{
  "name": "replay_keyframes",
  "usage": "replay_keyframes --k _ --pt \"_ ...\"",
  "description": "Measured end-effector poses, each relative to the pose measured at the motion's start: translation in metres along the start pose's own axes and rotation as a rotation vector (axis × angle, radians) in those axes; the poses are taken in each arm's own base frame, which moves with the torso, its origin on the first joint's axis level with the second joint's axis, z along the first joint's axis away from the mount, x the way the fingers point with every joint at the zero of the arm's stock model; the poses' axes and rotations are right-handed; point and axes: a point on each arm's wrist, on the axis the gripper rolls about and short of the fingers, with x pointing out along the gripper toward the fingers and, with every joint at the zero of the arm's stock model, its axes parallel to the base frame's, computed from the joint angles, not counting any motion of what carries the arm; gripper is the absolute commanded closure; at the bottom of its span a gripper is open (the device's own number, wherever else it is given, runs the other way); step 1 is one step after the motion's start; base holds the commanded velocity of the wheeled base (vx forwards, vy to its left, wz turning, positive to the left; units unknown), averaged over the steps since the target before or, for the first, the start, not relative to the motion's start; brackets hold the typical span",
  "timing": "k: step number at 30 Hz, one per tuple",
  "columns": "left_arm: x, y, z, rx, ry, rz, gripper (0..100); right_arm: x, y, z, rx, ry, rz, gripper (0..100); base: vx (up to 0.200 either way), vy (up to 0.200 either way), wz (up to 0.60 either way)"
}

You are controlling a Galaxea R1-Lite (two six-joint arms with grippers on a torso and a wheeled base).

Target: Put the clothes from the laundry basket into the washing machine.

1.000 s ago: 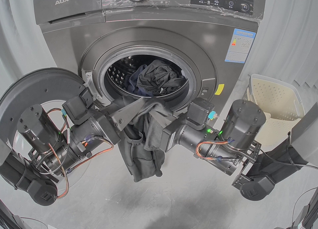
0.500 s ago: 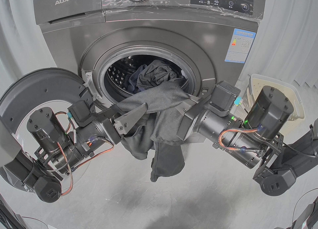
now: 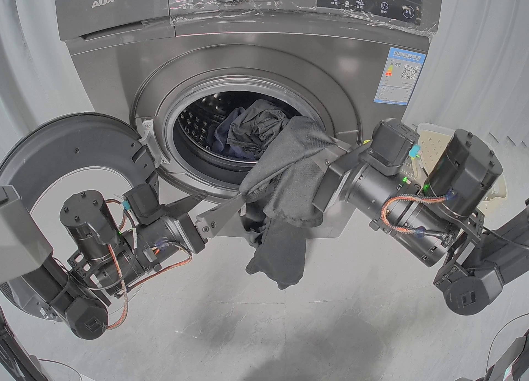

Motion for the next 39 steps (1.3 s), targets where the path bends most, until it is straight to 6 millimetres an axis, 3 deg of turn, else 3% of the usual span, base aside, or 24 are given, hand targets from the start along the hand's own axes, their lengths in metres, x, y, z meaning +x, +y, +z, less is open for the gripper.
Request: replay_keyframes --k 10,25,34,39 --pt "-0.002 0.011 -0.020 0.022 0.080 0.034 0 0.000 -0.004 0.001 -0.004 -0.001 -0.014 100 0.000 0.000 0.00" --pt "-0.002 0.049 -0.060 0.008 0.237 0.098 0 0.001 -0.007 0.006 -0.007 -0.014 -0.021 100 0.000 0.000 0.00" --pt "0.018 0.067 -0.084 0.036 0.276 0.100 0 0.000 -0.003 0.008 -0.003 -0.020 -0.010 100 0.000 0.000 0.00" --pt "0.031 0.073 -0.087 0.050 0.253 0.091 0 -0.001 -0.001 0.009 -0.002 -0.021 -0.006 100 0.000 0.000 0.00"
